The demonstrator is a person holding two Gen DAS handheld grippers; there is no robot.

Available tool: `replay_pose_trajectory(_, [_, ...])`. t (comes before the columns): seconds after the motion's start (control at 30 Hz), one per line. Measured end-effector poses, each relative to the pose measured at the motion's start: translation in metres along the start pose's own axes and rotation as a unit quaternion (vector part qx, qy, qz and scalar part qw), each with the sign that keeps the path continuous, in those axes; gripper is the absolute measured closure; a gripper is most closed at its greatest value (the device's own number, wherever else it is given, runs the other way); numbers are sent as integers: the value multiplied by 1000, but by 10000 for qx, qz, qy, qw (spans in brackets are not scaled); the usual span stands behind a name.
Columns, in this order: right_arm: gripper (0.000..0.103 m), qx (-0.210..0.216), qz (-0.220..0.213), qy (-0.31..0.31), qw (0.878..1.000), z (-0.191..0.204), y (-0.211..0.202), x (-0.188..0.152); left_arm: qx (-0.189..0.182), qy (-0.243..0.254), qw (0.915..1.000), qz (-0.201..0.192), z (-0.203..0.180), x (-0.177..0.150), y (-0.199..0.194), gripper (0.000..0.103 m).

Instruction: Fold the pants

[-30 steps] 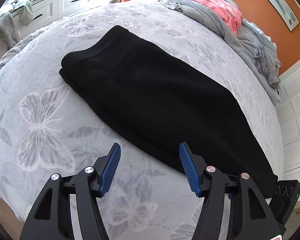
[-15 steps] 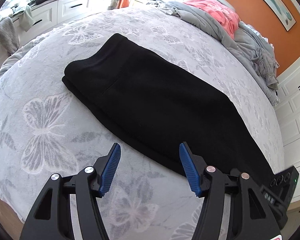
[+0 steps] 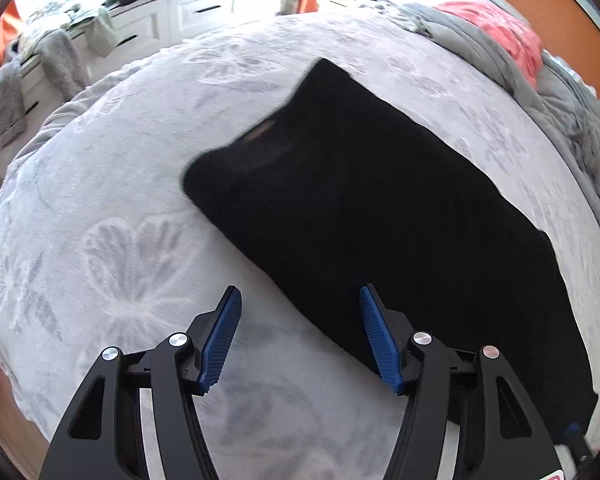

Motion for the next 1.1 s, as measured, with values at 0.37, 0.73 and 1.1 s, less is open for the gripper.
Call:
replay_pose_trajectory(0.37, [17, -1792, 278, -1521, 9716, -19, 119, 111, -396, -773, 9962, 24, 31, 20, 12, 19])
replay_pose_trajectory(0.73, [72, -1780, 337, -1678, 9691, -34, 160, 134, 110, -578, 9982, -66, 14, 24, 20, 16])
replay_pose_trajectory(1.1, [23, -1524, -671, -896, 9820, -60, -26, 59, -333, -671, 9950, -654, 19, 39, 17, 92])
Point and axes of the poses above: each gripper's, at about its wrist camera, not at the fingertips, and y roughly the way its jaws point, z to its left, x to its top, the point moved 1 cm from there along y, roughly the way its jaws point
